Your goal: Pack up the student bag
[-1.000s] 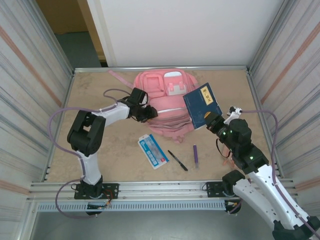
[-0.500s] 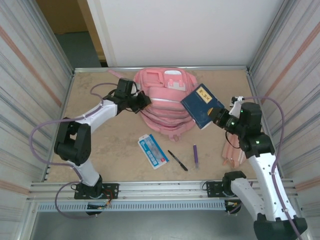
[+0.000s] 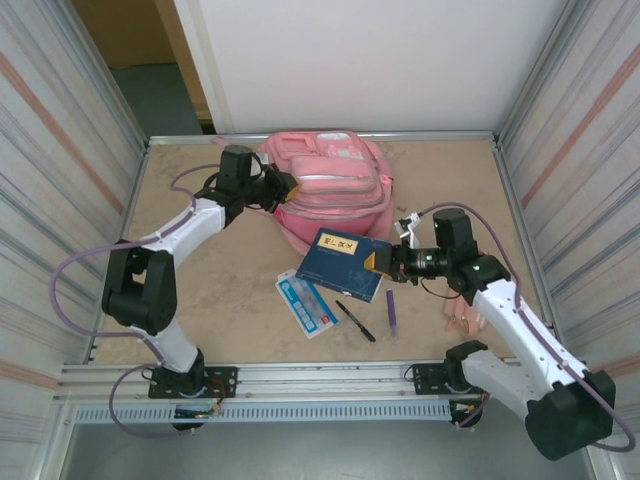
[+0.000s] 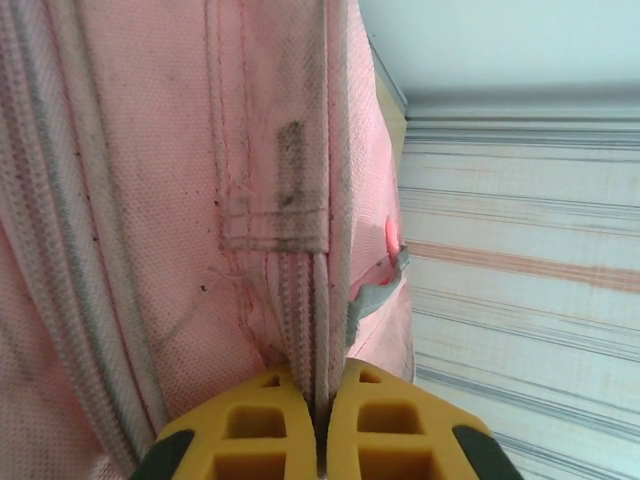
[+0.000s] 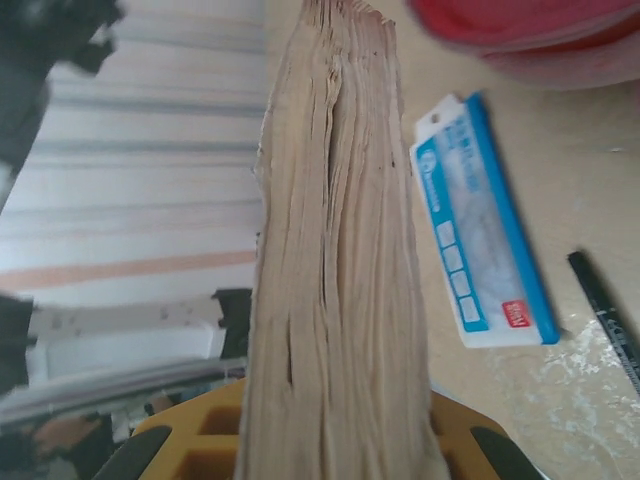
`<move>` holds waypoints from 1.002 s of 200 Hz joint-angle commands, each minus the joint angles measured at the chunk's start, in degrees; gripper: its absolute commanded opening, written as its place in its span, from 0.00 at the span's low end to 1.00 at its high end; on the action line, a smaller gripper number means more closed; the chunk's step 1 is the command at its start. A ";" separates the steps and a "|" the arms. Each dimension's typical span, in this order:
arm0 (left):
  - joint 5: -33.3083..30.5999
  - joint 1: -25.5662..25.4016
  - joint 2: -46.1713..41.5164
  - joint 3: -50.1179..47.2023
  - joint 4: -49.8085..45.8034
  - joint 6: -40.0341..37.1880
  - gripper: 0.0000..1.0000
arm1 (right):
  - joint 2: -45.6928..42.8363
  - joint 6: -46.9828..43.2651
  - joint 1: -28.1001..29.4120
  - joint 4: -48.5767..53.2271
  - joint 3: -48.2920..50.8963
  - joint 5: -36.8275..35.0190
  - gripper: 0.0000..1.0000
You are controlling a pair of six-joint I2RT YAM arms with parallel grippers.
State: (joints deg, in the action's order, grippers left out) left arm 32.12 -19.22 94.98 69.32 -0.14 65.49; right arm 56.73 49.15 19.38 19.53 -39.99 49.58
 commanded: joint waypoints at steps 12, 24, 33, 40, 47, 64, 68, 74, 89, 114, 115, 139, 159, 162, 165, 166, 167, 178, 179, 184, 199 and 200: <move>4.37 -0.04 -7.20 0.65 6.76 0.42 0.00 | 7.13 6.76 1.52 -13.21 0.40 -5.49 0.00; 5.12 -0.17 -7.65 0.39 6.65 0.99 0.00 | 10.00 9.16 1.50 -16.36 0.05 -7.45 0.00; 5.31 -0.45 -8.04 0.13 6.64 1.36 0.00 | 11.52 10.73 1.45 -17.70 -0.11 -10.16 0.00; 5.56 -0.88 -8.27 0.03 6.44 1.30 0.00 | 12.17 11.95 1.36 -19.39 0.33 -13.04 0.00; 6.11 -1.22 -8.45 -0.12 6.01 1.13 0.00 | 12.10 13.62 1.39 -22.75 1.49 -16.27 0.00; 7.79 -1.69 -8.99 -0.91 4.46 0.39 0.00 | 11.78 17.35 1.13 -32.11 4.40 -22.06 0.00; 8.09 -1.69 -9.17 -1.27 4.04 0.17 0.00 | 11.63 18.93 1.12 -33.67 4.80 -23.19 0.00; 8.18 -1.63 -9.43 -1.71 3.22 -0.10 0.00 | 11.38 20.01 1.19 -35.94 5.08 -24.58 0.00; 8.05 -1.12 -9.81 -2.35 0.66 -2.28 0.00 | 9.99 20.55 1.82 -38.87 5.57 -28.40 0.00; 9.61 0.35 -9.66 -1.64 -4.92 -10.73 0.11 | 8.80 20.29 2.48 -42.97 5.64 -31.59 0.00; 9.71 0.38 -9.69 -1.64 -5.11 -11.13 0.13 | 8.82 20.20 2.50 -43.11 5.54 -31.58 0.00; 9.86 0.94 -11.35 -2.09 -8.36 -23.30 0.64 | 10.47 18.72 4.01 -46.92 3.81 -31.58 0.00; -1.88 -0.78 -15.24 -2.43 -15.58 -40.33 0.95 | 12.09 18.91 5.24 -50.13 2.86 -32.02 0.00; -5.16 -1.11 -15.87 -2.71 -16.53 -42.46 0.98 | 12.29 19.08 5.36 -50.64 2.79 -31.80 0.00; -8.07 -1.54 -16.48 -3.11 -16.82 -44.49 0.99 | 12.34 19.18 5.49 -51.02 2.64 -31.74 0.00; -8.93 -1.66 -16.66 -3.30 -16.86 -45.19 0.99 | 12.39 19.21 5.54 -51.22 2.64 -31.74 0.00; -9.76 -1.77 -16.89 -3.48 -16.84 -45.85 0.99 | 12.37 19.22 5.52 -51.42 2.59 -31.65 0.00; -15.84 -2.60 -19.04 -6.57 -14.01 -52.15 0.99 | 12.73 18.98 6.01 -52.82 2.58 -32.24 0.00; -16.20 -2.68 -19.22 -6.92 -13.62 -52.63 0.99 | 12.72 18.88 6.11 -52.87 2.57 -32.34 0.00; -17.73 -2.83 -20.26 -8.67 -11.62 -54.59 0.99 | 12.75 18.78 6.36 -53.09 2.57 -32.77 0.00; -19.89 -3.19 -22.72 -14.49 -4.45 -59.37 0.99 | 13.43 18.92 6.66 -53.66 1.89 -33.03 0.00; -19.81 -3.23 -22.81 -14.96 -3.78 -59.66 0.99 | 13.55 18.94 6.60 -53.78 1.87 -33.00 0.00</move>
State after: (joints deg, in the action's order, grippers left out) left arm 22.87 -21.87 75.18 61.80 -10.55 23.35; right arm 70.35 68.42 25.26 -23.22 -33.69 17.91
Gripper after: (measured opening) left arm 0.986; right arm 0.114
